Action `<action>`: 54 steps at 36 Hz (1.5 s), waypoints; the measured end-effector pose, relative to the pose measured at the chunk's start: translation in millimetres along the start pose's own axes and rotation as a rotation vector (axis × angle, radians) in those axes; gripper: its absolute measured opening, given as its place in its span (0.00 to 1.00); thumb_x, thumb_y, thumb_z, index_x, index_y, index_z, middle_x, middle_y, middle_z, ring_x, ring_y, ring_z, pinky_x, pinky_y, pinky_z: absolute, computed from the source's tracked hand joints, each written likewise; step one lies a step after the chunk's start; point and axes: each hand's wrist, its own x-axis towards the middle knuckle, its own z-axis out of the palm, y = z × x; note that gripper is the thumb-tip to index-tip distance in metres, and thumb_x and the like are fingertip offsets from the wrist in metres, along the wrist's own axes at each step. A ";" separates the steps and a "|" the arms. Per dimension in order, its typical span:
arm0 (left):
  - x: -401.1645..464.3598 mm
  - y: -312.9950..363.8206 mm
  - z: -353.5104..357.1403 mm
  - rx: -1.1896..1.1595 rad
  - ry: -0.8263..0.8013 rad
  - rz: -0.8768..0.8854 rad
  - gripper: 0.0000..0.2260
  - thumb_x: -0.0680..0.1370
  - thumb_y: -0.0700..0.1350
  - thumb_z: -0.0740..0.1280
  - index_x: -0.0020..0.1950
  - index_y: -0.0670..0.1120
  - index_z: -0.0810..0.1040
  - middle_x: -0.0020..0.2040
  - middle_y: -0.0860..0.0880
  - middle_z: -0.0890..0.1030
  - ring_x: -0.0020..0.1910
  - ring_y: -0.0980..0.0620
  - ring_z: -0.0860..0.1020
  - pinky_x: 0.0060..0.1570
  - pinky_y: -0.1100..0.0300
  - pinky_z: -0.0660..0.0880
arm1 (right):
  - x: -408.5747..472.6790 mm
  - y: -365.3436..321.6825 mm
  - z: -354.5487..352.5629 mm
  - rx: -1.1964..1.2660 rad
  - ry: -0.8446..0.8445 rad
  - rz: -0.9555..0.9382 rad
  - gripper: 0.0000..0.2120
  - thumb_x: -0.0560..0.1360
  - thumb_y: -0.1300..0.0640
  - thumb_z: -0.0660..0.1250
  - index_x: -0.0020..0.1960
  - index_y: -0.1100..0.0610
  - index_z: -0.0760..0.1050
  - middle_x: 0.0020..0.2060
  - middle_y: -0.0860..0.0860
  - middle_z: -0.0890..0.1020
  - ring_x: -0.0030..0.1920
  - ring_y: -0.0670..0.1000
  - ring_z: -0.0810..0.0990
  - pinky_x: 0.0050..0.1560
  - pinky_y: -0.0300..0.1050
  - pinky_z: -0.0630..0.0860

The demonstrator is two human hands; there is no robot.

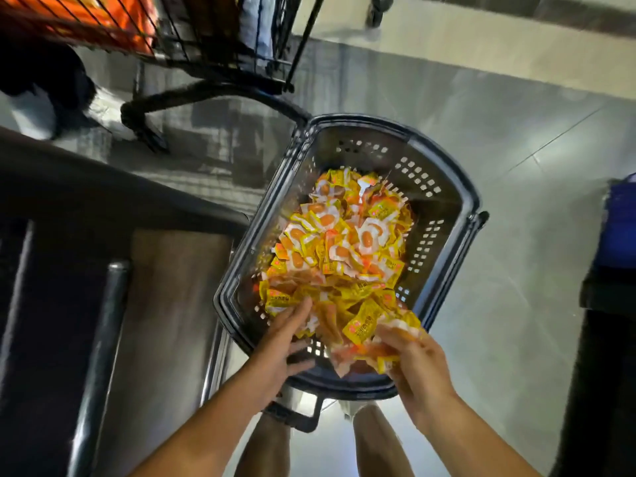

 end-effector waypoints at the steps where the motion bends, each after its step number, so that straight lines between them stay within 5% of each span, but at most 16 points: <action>1: -4.3 0.8 -0.4 -0.099 -0.061 -0.041 0.40 0.61 0.71 0.75 0.70 0.59 0.73 0.65 0.47 0.79 0.62 0.43 0.79 0.60 0.38 0.77 | -7.5 -2.5 -3.5 0.016 -0.076 0.017 0.15 0.73 0.63 0.73 0.59 0.59 0.81 0.51 0.59 0.87 0.51 0.60 0.86 0.47 0.50 0.81; 4: -14.6 0.8 0.7 -0.224 -0.315 -0.072 0.43 0.59 0.67 0.80 0.71 0.55 0.74 0.65 0.42 0.80 0.62 0.42 0.81 0.50 0.40 0.81 | -23.5 -2.9 -4.9 0.010 -0.247 0.051 0.15 0.74 0.63 0.71 0.61 0.59 0.81 0.53 0.59 0.86 0.54 0.61 0.86 0.58 0.57 0.81; 7: -11.2 -4.0 2.3 -0.162 -0.402 -0.036 0.39 0.63 0.63 0.80 0.71 0.54 0.75 0.68 0.42 0.78 0.67 0.39 0.77 0.55 0.37 0.79 | -30.3 5.9 5.8 -0.100 -0.227 -0.053 0.11 0.76 0.62 0.70 0.58 0.60 0.81 0.50 0.61 0.86 0.52 0.65 0.85 0.56 0.67 0.81; 12: 12.6 -12.6 -11.5 -0.195 -0.295 0.023 0.24 0.73 0.44 0.75 0.69 0.49 0.76 0.64 0.41 0.81 0.58 0.39 0.82 0.58 0.36 0.77 | -19.9 20.1 21.7 -0.224 -0.131 -0.217 0.06 0.79 0.61 0.70 0.55 0.61 0.80 0.43 0.54 0.87 0.43 0.53 0.87 0.38 0.38 0.81; 17: 27.3 -12.4 -34.2 -0.157 -0.245 0.088 0.35 0.62 0.44 0.84 0.67 0.53 0.77 0.62 0.42 0.82 0.56 0.40 0.83 0.48 0.44 0.80 | -1.6 12.5 19.0 -0.357 -0.358 -0.164 0.14 0.79 0.57 0.70 0.64 0.54 0.77 0.55 0.50 0.86 0.56 0.49 0.85 0.53 0.36 0.81; 21: 31.6 -3.2 -46.1 -0.131 -0.151 0.150 0.33 0.59 0.44 0.83 0.62 0.58 0.79 0.59 0.45 0.84 0.54 0.42 0.85 0.43 0.48 0.81 | 26.9 -8.2 20.0 -0.233 -0.339 -0.115 0.30 0.69 0.66 0.78 0.69 0.57 0.75 0.62 0.52 0.83 0.63 0.50 0.80 0.42 0.25 0.75; 23: 32.0 5.4 -46.5 -0.092 -0.105 0.183 0.30 0.61 0.43 0.82 0.59 0.59 0.79 0.58 0.46 0.85 0.53 0.43 0.85 0.42 0.48 0.81 | 47.5 -17.7 21.0 -0.177 -0.196 -0.146 0.28 0.74 0.67 0.74 0.72 0.60 0.71 0.67 0.55 0.79 0.66 0.54 0.78 0.53 0.30 0.76; 26: 36.5 17.7 -42.9 -0.026 -0.066 0.236 0.28 0.69 0.38 0.79 0.62 0.59 0.76 0.58 0.49 0.85 0.53 0.45 0.85 0.42 0.50 0.82 | 81.1 -25.4 23.0 -0.309 -0.074 -0.263 0.30 0.76 0.63 0.73 0.75 0.56 0.67 0.69 0.53 0.77 0.68 0.53 0.76 0.70 0.50 0.73; 31: 57.9 30.0 -32.9 0.014 -0.005 0.294 0.28 0.71 0.35 0.75 0.66 0.56 0.74 0.56 0.50 0.86 0.52 0.49 0.85 0.41 0.53 0.83 | 139.4 -34.4 37.7 -0.913 0.005 -0.548 0.41 0.72 0.48 0.78 0.78 0.52 0.62 0.74 0.53 0.69 0.75 0.56 0.66 0.76 0.59 0.66; 37: 96.4 27.7 -31.8 0.031 0.058 0.313 0.32 0.67 0.37 0.78 0.67 0.56 0.73 0.56 0.51 0.86 0.54 0.49 0.85 0.50 0.49 0.82 | 208.1 -24.9 65.9 -1.211 0.124 -0.450 0.56 0.72 0.40 0.75 0.82 0.51 0.38 0.81 0.57 0.40 0.80 0.67 0.43 0.78 0.66 0.53; 39: 107.2 23.8 -32.9 0.034 0.065 0.319 0.31 0.68 0.37 0.78 0.66 0.56 0.74 0.54 0.52 0.86 0.52 0.51 0.85 0.44 0.53 0.83 | 224.8 -21.2 74.1 -1.198 0.179 -0.417 0.59 0.70 0.38 0.76 0.82 0.50 0.36 0.81 0.57 0.39 0.80 0.67 0.45 0.76 0.69 0.55; 43: 116.5 18.9 -34.2 0.040 0.075 0.314 0.31 0.68 0.38 0.79 0.67 0.56 0.73 0.55 0.52 0.86 0.53 0.50 0.85 0.50 0.48 0.83 | 238.5 -23.4 77.2 -1.346 0.274 -0.390 0.62 0.67 0.34 0.76 0.82 0.52 0.38 0.81 0.61 0.45 0.74 0.68 0.65 0.69 0.64 0.68; 45: 114.9 18.7 -34.0 0.036 0.091 0.314 0.30 0.69 0.38 0.78 0.67 0.56 0.73 0.56 0.52 0.85 0.54 0.49 0.85 0.52 0.47 0.82 | 232.7 -28.7 75.5 -1.445 0.300 -0.398 0.59 0.66 0.37 0.79 0.81 0.54 0.45 0.79 0.62 0.56 0.70 0.67 0.72 0.65 0.60 0.72; 48: 105.8 18.7 -31.6 0.019 0.102 0.306 0.29 0.71 0.37 0.77 0.68 0.55 0.73 0.57 0.51 0.85 0.54 0.50 0.85 0.49 0.49 0.83 | 214.0 -39.0 73.2 -1.406 0.282 -0.468 0.37 0.68 0.46 0.79 0.71 0.54 0.67 0.64 0.59 0.76 0.63 0.64 0.78 0.59 0.56 0.76; 51: 90.4 19.3 -28.9 0.015 0.112 0.300 0.29 0.71 0.38 0.77 0.67 0.57 0.73 0.56 0.54 0.85 0.51 0.53 0.85 0.42 0.54 0.83 | 187.6 -49.3 64.9 -1.253 0.220 -0.483 0.21 0.72 0.54 0.74 0.63 0.54 0.76 0.56 0.58 0.82 0.58 0.63 0.81 0.59 0.54 0.77; 54: 70.8 20.5 -27.4 -0.017 0.119 0.277 0.30 0.70 0.38 0.78 0.67 0.57 0.73 0.57 0.53 0.85 0.53 0.50 0.85 0.48 0.48 0.83 | 159.7 -57.7 48.9 -1.059 0.208 -0.444 0.15 0.73 0.58 0.71 0.59 0.56 0.79 0.53 0.58 0.84 0.56 0.62 0.81 0.60 0.53 0.77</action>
